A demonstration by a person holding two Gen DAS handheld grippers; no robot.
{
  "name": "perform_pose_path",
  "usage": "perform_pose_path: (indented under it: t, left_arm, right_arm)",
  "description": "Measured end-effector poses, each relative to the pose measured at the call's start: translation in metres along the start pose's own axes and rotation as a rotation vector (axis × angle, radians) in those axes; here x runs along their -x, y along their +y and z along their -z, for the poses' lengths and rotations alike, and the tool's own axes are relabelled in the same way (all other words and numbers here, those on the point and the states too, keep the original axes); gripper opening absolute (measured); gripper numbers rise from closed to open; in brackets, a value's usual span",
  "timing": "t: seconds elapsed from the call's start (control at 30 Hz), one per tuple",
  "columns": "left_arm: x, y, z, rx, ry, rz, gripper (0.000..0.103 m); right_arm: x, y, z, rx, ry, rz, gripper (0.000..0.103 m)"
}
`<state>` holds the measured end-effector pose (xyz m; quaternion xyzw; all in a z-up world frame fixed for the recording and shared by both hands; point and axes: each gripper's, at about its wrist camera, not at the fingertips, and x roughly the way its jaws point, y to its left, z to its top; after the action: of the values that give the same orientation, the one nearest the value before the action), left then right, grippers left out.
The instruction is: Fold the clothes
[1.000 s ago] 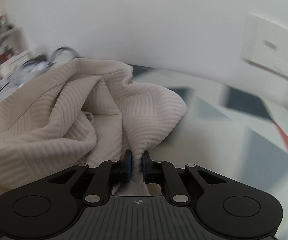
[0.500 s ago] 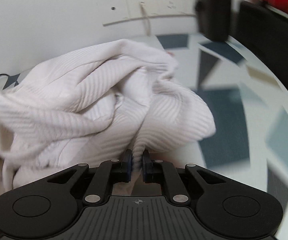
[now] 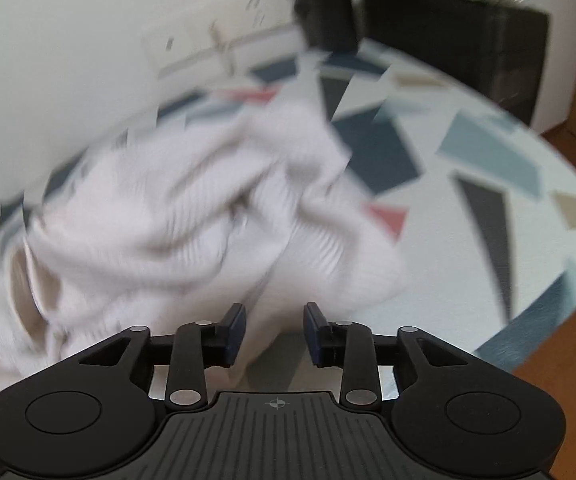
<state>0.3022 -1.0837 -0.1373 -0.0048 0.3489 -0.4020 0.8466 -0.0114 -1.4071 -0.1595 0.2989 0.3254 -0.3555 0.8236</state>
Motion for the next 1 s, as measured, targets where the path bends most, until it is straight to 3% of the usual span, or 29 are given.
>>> perform_pose_path:
  t: [0.07, 0.17, 0.23, 0.3, 0.4, 0.5, 0.63, 0.77, 0.87, 1.0]
  left_arm:
    - [0.022, 0.003, 0.000, -0.002, -0.039, -0.009, 0.071]
    - [0.051, 0.000, -0.004, -0.027, -0.115, -0.064, 0.091]
    - [0.067, -0.007, -0.005, -0.052, -0.166, -0.101, 0.101]
    - [0.079, -0.016, -0.005, -0.089, -0.209, -0.150, 0.102]
    - [0.088, -0.030, -0.004, -0.155, -0.234, -0.238, 0.102]
    - [0.097, -0.036, -0.008, -0.183, -0.278, -0.227, 0.102]
    - [0.108, -0.044, -0.027, -0.186, -0.311, -0.196, 0.102]
    - [0.111, -0.053, -0.051, -0.183, -0.352, -0.180, 0.102]
    - [0.106, -0.061, -0.063, -0.161, -0.364, -0.177, 0.102]
    - [0.082, -0.075, -0.052, -0.219, -0.300, -0.161, 0.102]
  right_arm:
    - [0.018, -0.001, -0.018, -0.006, -0.052, 0.006, 0.036]
    - [0.040, 0.005, -0.049, 0.054, -0.136, 0.012, 0.063]
    - [0.058, 0.016, -0.064, 0.122, -0.213, 0.016, 0.093]
    - [0.078, 0.030, -0.077, 0.191, -0.298, 0.033, 0.102]
    - [0.103, 0.047, -0.095, 0.269, -0.444, 0.084, 0.102]
    - [0.126, 0.053, -0.113, 0.266, -0.560, 0.102, 0.102]
    - [0.151, 0.053, -0.138, 0.266, -0.648, 0.060, 0.102]
    - [0.165, 0.058, -0.162, 0.306, -0.698, -0.002, 0.102]
    - [0.162, 0.066, -0.173, 0.369, -0.728, 0.010, 0.102]
    - [0.127, 0.072, -0.170, 0.491, -0.619, 0.037, 0.102]
